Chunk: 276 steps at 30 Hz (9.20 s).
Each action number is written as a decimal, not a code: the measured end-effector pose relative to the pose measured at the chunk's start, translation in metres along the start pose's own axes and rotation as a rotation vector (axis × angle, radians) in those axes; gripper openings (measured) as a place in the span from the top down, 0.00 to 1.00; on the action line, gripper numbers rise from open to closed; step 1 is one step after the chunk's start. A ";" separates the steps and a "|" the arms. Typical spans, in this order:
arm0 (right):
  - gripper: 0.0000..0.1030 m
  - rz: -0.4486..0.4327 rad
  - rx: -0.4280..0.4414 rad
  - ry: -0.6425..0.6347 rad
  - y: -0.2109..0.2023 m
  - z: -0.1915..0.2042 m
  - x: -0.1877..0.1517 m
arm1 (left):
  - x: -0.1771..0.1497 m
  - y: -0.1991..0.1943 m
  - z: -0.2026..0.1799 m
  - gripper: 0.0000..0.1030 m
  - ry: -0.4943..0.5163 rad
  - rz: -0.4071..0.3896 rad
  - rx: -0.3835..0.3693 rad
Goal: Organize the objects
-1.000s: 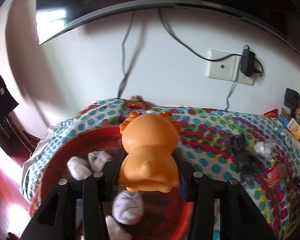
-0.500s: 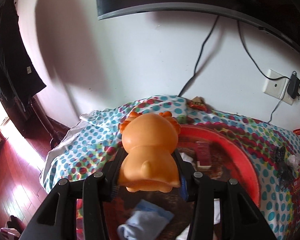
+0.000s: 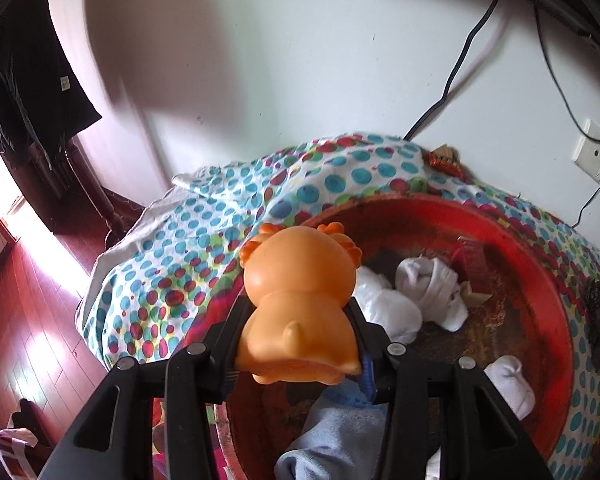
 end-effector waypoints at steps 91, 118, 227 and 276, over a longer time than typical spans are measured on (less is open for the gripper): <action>0.59 -0.057 -0.172 -0.347 -0.029 0.159 -0.007 | -0.250 -0.082 -0.088 0.24 0.259 -0.152 -0.373; 0.59 -0.100 -0.116 -0.450 -0.059 0.230 -0.023 | -0.252 -0.074 -0.089 0.24 0.263 -0.115 -0.359; 0.02 -0.053 -0.119 -0.171 0.001 0.056 0.003 | -0.277 -0.122 -0.180 0.24 0.517 -0.271 -0.443; 0.00 -0.005 0.034 0.003 0.009 0.022 0.007 | -0.075 0.000 -0.467 0.80 0.506 -0.036 -0.211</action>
Point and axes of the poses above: each gripper's, at about its wrist camera, not at the fingertips, and y roughly the way its jaws point, z to its left, x to its top, the point moved 6 cm from there along y, roughly the way its jaws point, and after that the axes turned 14 degrees about z, right-handed, at the moved point
